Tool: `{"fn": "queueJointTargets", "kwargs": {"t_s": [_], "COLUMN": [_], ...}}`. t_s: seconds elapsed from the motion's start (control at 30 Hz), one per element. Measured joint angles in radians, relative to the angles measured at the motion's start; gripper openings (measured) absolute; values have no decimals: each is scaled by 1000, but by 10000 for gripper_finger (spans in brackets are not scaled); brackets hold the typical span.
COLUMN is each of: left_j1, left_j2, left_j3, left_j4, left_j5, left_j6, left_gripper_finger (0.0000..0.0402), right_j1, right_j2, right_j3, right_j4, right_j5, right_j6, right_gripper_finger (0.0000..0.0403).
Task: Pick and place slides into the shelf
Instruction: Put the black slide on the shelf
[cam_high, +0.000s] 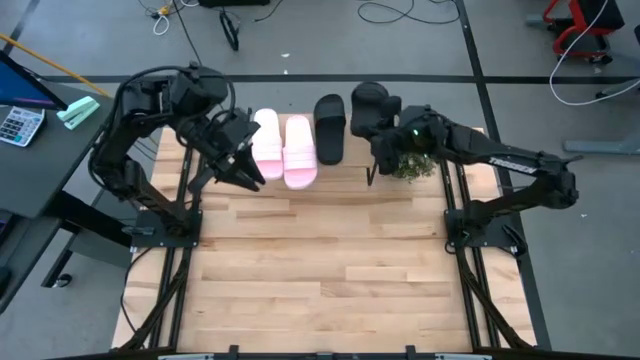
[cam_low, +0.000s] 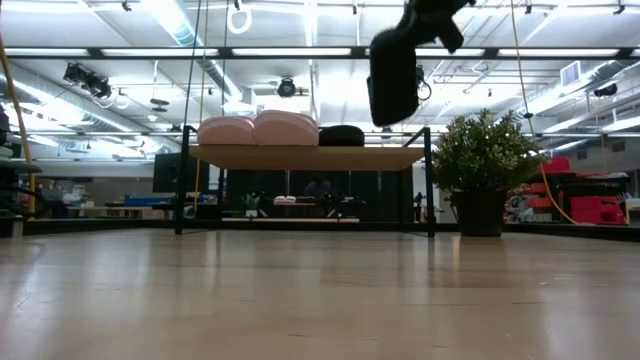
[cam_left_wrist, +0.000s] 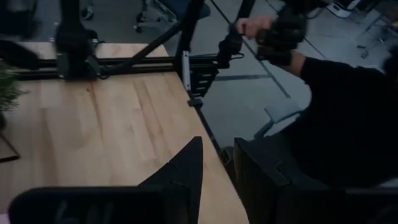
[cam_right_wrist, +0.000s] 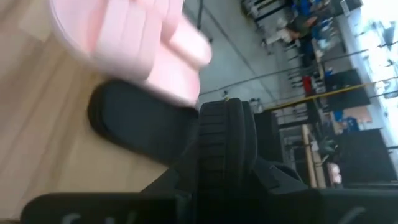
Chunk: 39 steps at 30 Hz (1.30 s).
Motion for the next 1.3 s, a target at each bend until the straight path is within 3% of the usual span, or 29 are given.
{"fn": "queueJointTargets", "kwargs": {"t_s": [0.27, 0.57, 0.97, 1.03, 1.3], "left_j1": [-105, -180, -215, -240, -333], "left_j2": [0, 0, 2, 3, 2], "left_j3": [0, 0, -36, -59, -189], "left_j4": [0, 2, 61, 90, 158], "left_j5": [-99, -131, -140, -208, -670], "left_j6": [27, 165, 121, 93, -16], "left_gripper_finger": [85, 80, 70, 65, 42], "right_j1": [-131, -145, -171, -170, -170], "right_j2": [59, 65, 64, 64, 63], "right_j3": [0, 0, 0, 0, 0], "right_j4": [-3, -2, -7, -7, -6], "right_j5": [-145, -200, -237, -238, -247], "right_j6": [-44, -119, -127, -126, -142], "right_gripper_finger": [69, 69, 69, 69, 69]}}
